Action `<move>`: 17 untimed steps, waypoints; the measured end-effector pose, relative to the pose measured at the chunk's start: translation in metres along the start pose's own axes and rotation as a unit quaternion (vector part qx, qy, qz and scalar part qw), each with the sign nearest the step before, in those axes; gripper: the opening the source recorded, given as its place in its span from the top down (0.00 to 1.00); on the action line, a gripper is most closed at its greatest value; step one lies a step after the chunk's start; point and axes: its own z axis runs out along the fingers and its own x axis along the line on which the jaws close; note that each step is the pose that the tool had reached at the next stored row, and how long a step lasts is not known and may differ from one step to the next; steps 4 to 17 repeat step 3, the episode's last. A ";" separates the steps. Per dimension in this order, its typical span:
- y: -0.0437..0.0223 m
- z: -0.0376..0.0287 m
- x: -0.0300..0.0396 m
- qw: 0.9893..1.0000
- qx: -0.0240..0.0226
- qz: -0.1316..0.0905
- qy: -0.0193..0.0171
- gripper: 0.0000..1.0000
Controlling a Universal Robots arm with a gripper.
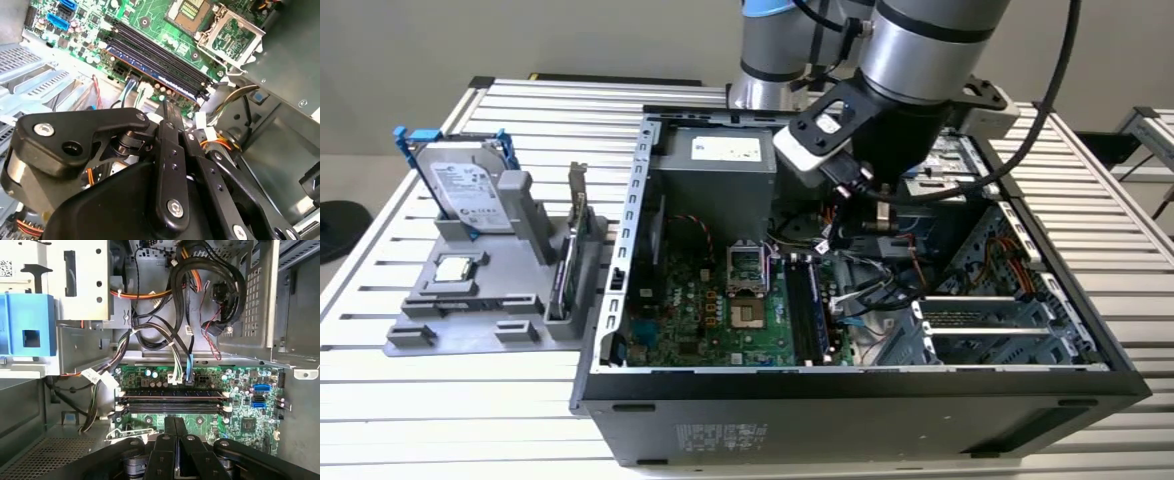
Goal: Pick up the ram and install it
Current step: 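Press down the ram until it locks into place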
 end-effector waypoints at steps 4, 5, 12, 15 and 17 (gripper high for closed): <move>0.0000 -0.0006 0.0000 1.000 0.000 0.000 0.000 1.00; 0.0000 -0.0006 0.0000 1.000 0.000 0.000 0.000 1.00; 0.0000 -0.0006 0.0000 1.000 0.000 0.000 0.000 1.00; 0.0000 -0.0006 0.0000 1.000 0.000 0.000 0.000 1.00; 0.0000 -0.0006 0.0000 1.000 0.000 0.000 0.000 1.00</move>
